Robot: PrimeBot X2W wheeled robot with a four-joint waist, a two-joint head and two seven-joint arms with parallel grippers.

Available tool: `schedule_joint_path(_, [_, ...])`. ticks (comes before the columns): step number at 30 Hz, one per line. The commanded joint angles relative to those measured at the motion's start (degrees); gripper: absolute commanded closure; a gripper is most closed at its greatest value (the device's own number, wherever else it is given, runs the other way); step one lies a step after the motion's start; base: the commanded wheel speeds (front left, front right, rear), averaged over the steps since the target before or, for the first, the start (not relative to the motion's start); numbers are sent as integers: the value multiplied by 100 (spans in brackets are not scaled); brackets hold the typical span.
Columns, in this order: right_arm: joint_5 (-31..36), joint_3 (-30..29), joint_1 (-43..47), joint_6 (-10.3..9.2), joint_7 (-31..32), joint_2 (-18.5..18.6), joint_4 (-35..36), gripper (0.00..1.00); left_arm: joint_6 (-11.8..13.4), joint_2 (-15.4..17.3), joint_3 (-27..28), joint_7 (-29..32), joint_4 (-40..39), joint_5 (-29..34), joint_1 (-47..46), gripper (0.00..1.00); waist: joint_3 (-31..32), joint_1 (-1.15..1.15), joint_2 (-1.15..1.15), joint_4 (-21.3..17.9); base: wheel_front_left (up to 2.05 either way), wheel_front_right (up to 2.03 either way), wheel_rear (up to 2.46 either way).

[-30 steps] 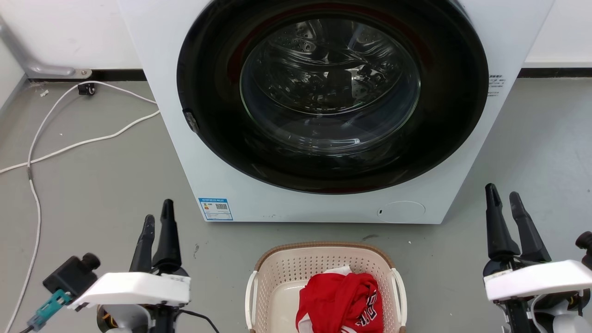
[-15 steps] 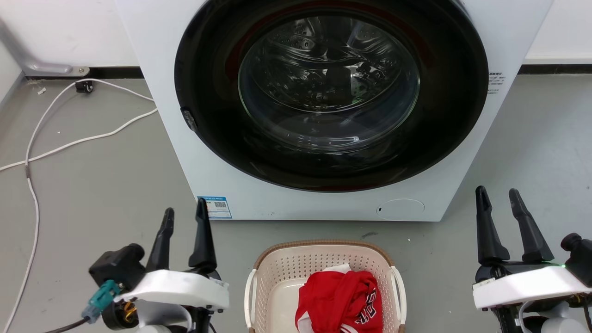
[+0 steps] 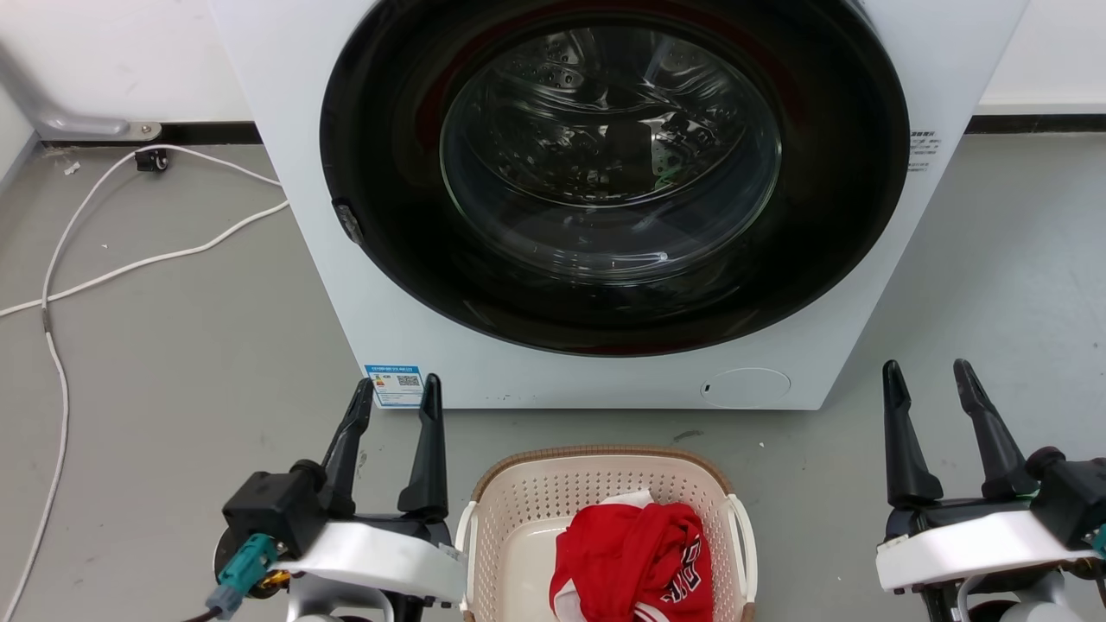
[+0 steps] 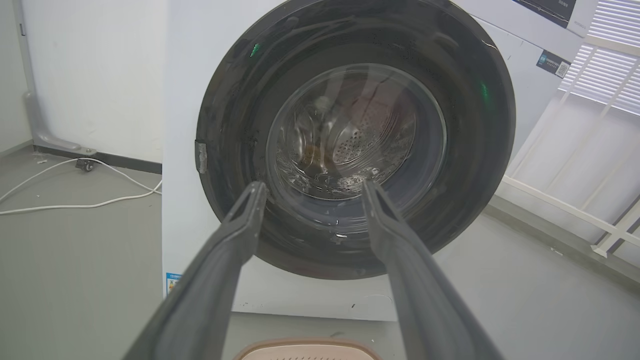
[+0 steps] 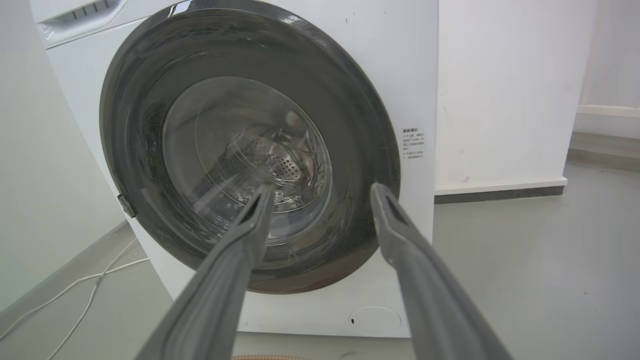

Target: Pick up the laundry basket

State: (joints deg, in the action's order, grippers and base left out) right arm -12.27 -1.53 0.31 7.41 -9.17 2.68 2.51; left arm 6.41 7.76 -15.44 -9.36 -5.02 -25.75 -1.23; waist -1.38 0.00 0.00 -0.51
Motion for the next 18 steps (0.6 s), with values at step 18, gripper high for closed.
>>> schedule_joint_path(18, [1077,-19,100,10,-282,28,-46,0,89,92,-367,-270,123,1166,37,0,-60,0,0,-1,0,0,0])
